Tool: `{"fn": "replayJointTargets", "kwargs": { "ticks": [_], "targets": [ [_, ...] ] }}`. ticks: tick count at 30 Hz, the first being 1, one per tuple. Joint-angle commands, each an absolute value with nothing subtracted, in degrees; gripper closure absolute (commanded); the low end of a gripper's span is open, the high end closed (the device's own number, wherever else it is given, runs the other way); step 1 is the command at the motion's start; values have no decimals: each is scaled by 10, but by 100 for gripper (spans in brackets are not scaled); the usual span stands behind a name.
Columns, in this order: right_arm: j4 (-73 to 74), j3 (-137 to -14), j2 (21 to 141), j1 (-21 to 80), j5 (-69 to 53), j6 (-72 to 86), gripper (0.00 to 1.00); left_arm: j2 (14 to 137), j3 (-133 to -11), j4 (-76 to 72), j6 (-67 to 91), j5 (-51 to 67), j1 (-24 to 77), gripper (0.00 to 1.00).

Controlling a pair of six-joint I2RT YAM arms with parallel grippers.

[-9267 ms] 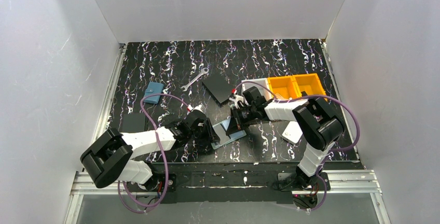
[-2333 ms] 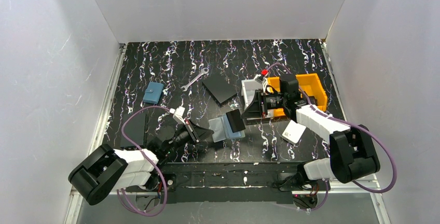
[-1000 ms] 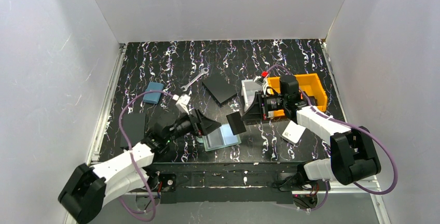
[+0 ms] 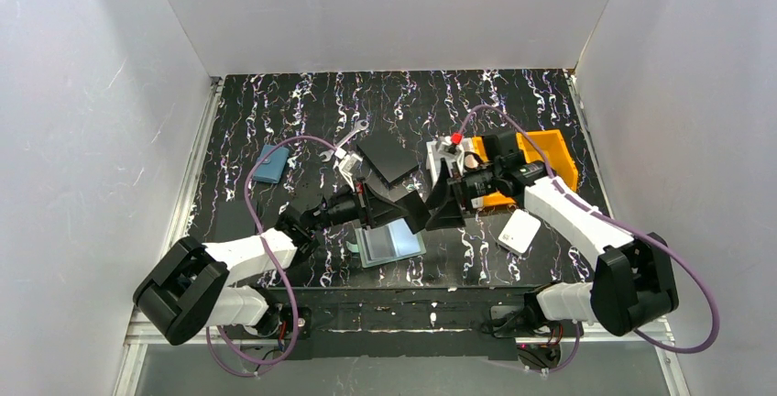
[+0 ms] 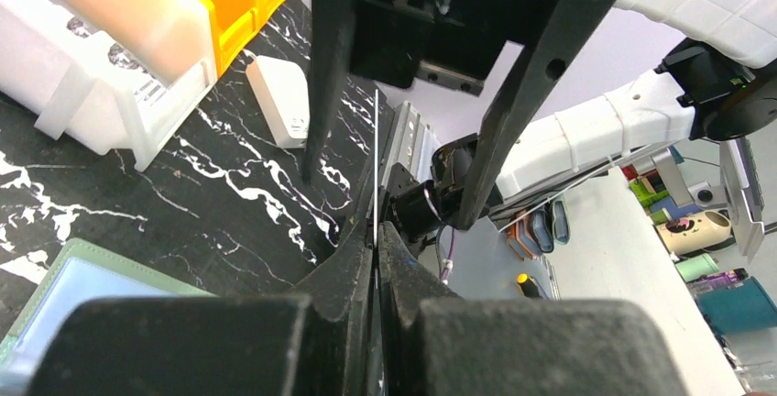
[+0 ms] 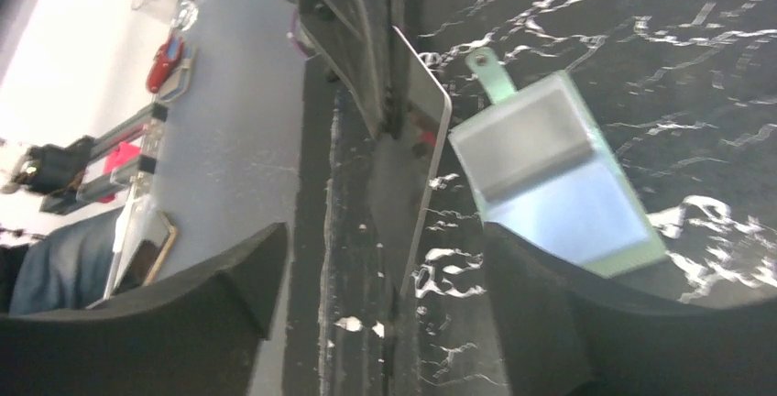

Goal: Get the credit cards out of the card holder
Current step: Adjust the credit card in the storage box.

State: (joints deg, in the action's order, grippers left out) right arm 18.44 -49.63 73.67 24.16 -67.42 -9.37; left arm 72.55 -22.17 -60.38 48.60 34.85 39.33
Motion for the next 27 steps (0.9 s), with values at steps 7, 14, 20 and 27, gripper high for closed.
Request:
{"fn": "replayJointTargets", "kwargs": {
  "ticks": [7,14,20,27],
  "targets": [
    [293,-562,756,275,-689,-186,90,711,-243,-622,493,319,402,100],
    [454,-660,760,276,-528,-364,99,647,-166,-606,634,183,390,22],
    [464,-719,721,288,-311,-532,99,617,-138,-598,830,174,377,2],
    [403,-664,635,332,-168,-811,99,636,-183,-593,998,156,387,2]
  ]
}}
